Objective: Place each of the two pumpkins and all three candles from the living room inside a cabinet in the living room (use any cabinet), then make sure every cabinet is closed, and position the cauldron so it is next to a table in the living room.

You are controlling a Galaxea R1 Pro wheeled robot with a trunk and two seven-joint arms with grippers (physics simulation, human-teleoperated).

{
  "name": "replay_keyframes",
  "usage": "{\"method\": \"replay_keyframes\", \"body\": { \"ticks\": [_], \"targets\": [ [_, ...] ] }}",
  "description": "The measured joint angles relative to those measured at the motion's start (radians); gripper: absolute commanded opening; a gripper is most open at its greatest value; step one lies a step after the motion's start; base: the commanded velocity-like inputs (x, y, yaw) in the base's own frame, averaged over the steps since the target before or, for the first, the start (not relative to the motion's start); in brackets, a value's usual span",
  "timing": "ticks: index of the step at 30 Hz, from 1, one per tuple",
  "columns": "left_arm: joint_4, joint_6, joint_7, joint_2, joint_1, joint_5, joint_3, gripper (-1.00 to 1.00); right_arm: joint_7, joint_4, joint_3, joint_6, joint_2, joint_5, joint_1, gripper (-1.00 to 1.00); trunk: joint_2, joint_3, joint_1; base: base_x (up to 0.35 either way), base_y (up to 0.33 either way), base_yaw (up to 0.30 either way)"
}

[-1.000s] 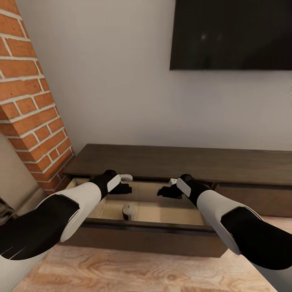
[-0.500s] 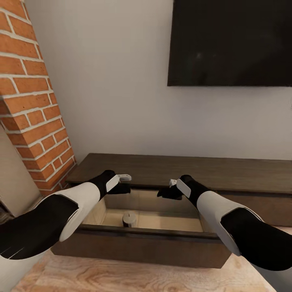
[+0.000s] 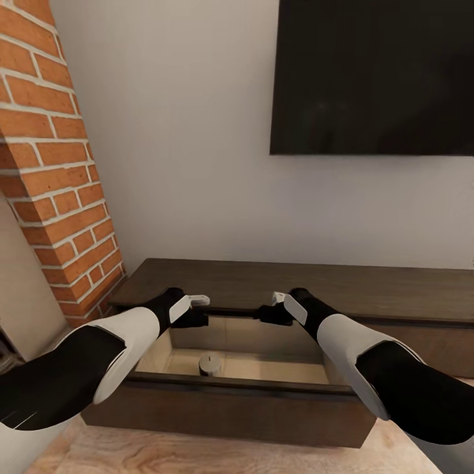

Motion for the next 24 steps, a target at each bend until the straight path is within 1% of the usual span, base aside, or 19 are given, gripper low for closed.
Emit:
{"method": "replay_keyframes", "body": {
  "ticks": [4, 6, 7, 9, 10, 12, 15, 18, 24],
  "targets": [
    [0.001, 0.000, -0.004, 0.002, 0.001, 0.000, 0.000, 1.00, 0.004, 0.000, 0.000, -0.020, 0.016, -0.001, 0.003, 1.00, 0.001, 0.015, -0.002, 0.000, 0.000, 0.000],
    [0.001, 0.000, -0.005, 0.003, 0.001, 0.000, 0.000, 1.00, 0.004, 0.000, 0.000, -0.051, 0.033, -0.001, 0.010, 1.00, 0.001, 0.023, -0.003, 0.000, 0.000, -0.032],
    [0.001, -0.001, -0.005, 0.003, 0.001, 0.001, 0.000, 1.00, 0.004, 0.000, 0.000, -0.071, 0.046, -0.001, 0.019, 1.00, 0.002, 0.023, -0.003, 0.000, 0.000, -0.103],
    [0.001, -0.008, -0.005, 0.003, 0.002, 0.002, 0.000, 1.00, 0.004, 0.000, 0.000, -0.080, 0.052, 0.001, 0.023, 1.00, 0.002, 0.023, -0.003, 0.000, 0.000, -0.166],
    [0.001, -0.027, -0.005, 0.003, 0.002, 0.005, 0.000, 1.00, 0.004, 0.000, 0.000, -0.086, 0.056, 0.001, 0.025, 1.00, 0.002, 0.022, -0.003, 0.000, 0.000, -0.212],
    [0.002, -0.054, -0.004, 0.002, 0.002, 0.009, 0.001, 1.00, 0.003, 0.000, 0.001, -0.090, 0.059, 0.001, 0.027, 1.00, 0.002, 0.022, -0.003, 0.000, 0.000, -0.238],
    [0.004, -0.121, -0.002, 0.002, 0.007, 0.016, 0.001, 1.00, -0.002, 0.000, 0.000, -0.095, 0.062, 0.002, 0.029, 1.00, 0.002, 0.020, -0.003, 0.000, 0.000, -0.265],
    [0.004, -0.135, -0.002, 0.002, 0.009, 0.018, 0.002, 1.00, -0.004, 0.000, 0.000, -0.096, 0.063, 0.002, 0.029, 1.00, 0.002, 0.017, -0.002, -0.061, -0.072, -0.261],
    [0.004, -0.142, -0.001, 0.002, 0.011, 0.018, 0.002, 1.00, -0.004, 0.000, 0.000, -0.096, 0.064, 0.003, 0.029, 1.00, 0.002, 0.010, -0.002, -0.181, -0.195, -0.202]
  ]
}}
